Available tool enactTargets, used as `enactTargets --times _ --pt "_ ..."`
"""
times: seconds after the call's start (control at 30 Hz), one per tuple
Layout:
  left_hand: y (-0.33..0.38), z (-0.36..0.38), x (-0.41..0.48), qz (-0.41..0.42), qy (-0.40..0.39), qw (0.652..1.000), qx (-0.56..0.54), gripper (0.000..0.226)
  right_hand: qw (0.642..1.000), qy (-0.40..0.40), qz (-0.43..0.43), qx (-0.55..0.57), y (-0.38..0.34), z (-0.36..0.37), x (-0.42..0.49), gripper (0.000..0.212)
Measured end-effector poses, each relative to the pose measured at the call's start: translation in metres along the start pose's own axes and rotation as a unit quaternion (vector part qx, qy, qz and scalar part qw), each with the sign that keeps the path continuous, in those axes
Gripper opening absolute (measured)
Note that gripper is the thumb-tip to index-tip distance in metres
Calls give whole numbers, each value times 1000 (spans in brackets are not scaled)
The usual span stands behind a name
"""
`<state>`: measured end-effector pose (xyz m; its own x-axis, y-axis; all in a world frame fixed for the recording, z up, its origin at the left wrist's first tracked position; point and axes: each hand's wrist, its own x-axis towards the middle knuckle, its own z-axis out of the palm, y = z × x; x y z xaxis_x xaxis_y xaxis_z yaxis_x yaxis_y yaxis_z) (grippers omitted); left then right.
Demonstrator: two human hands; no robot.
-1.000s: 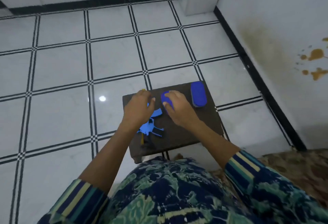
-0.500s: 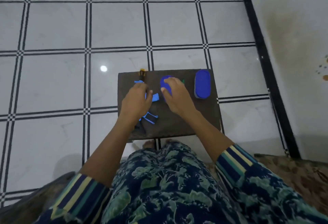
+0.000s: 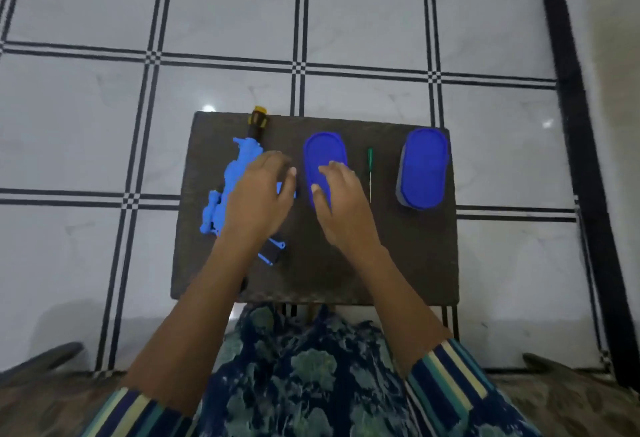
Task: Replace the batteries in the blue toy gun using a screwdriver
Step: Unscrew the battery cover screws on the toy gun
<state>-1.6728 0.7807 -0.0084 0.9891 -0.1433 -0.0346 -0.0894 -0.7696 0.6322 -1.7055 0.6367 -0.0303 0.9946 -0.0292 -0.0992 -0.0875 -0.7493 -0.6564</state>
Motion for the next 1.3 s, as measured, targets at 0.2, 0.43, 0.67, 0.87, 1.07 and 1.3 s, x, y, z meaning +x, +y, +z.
enactTargets --times 0.2,0.43,0.67,0.87,1.07,1.3 --pt "-59 77 12 107 47 993 -30 20 998 21 -61 5 56 74 14 41" --pt "-96 110 10 173 96 980 10 23 987 106 -118 -22 80 98 16 40" --pt "-100 105 -20 169 104 980 19 30 969 167 -179 18 76 97 -5 35" --pt "-87 100 -82 181 111 977 13 22 971 161 -167 62 53 83 -60 35" --pt "-71 102 -126 205 94 974 4 15 972 164 -129 108 39 67 -118 36" --pt "-102 126 -134 165 124 978 18 11 986 152 -16 63 95 67 -108 26"
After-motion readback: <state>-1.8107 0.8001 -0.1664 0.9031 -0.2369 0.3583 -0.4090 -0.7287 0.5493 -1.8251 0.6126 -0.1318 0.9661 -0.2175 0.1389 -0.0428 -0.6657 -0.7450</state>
